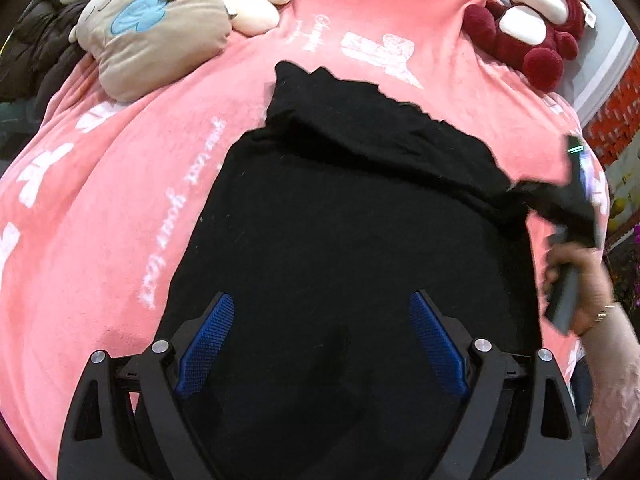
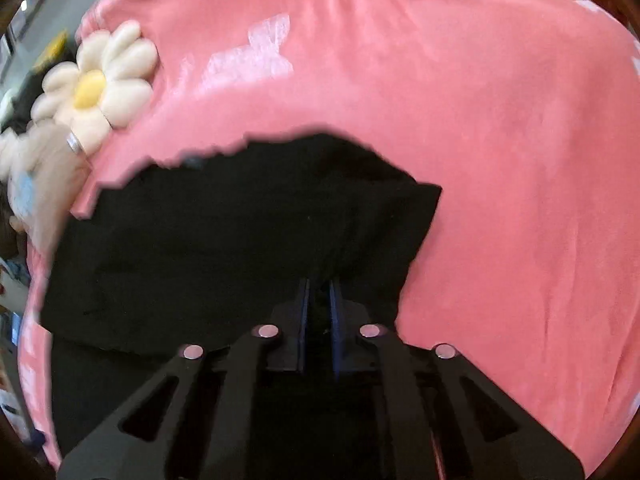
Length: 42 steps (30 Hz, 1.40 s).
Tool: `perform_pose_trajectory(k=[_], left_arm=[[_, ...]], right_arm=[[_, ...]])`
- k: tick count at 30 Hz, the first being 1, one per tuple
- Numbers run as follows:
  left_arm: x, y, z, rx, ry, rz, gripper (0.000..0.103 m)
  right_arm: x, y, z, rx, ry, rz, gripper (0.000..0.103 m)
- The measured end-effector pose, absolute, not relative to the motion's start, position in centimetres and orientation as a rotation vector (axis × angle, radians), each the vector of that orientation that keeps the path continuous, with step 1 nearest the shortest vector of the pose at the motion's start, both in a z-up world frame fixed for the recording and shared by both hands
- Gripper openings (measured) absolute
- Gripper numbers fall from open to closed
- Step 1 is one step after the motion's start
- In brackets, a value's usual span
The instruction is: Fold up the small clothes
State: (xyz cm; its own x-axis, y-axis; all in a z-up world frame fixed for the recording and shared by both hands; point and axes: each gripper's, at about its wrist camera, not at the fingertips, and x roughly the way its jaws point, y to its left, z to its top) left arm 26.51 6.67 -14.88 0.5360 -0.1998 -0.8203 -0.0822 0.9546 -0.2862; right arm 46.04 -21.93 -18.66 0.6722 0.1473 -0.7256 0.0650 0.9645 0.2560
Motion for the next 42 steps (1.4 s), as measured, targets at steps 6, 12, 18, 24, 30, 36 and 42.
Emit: perform_pose_trajectory(k=[6, 12, 18, 24, 30, 36, 42], left_arm=[[27.0, 7.4, -15.8, -0.327, 1.017, -0.051, 0.088], [27.0, 6.9, -16.1, -0.338, 1.031, -0.047, 0.088], [27.4, 5.8, -16.0, -0.310, 1.041, -0.055, 0.088], [26.9, 5.1, -15.9, -0.247, 1.043, -0.072, 0.088], [24.4, 6.9, -15.5, -0.258, 1.060, -0.090, 0.088], [21.2, 10.8, -16.0, -0.308, 1.090, -0.028, 0.088], [17.7, 16.6, -18.1, -0.503, 1.121, 0.066, 0.088]], right_arm=[[44.6, -24.4, -19.5, 0.172, 0.832, -0.063, 0.009], [41.9, -25.1, -19.8, 0.269, 0.791, -0.024, 0.013], [43.0, -24.4, -21.4, 0.217, 0.883, -0.008, 0.013], [39.4, -25.1, -21.7, 0.192, 0.909, -0.005, 0.014], [26.5, -26.1, -19.9, 0.205, 0.874, -0.006, 0.038], [16.7, -26.8, -23.2, 0.304, 1.011, -0.007, 0.038], [12.5, -26.9, -25.0, 0.454, 1.028, -0.018, 0.063]])
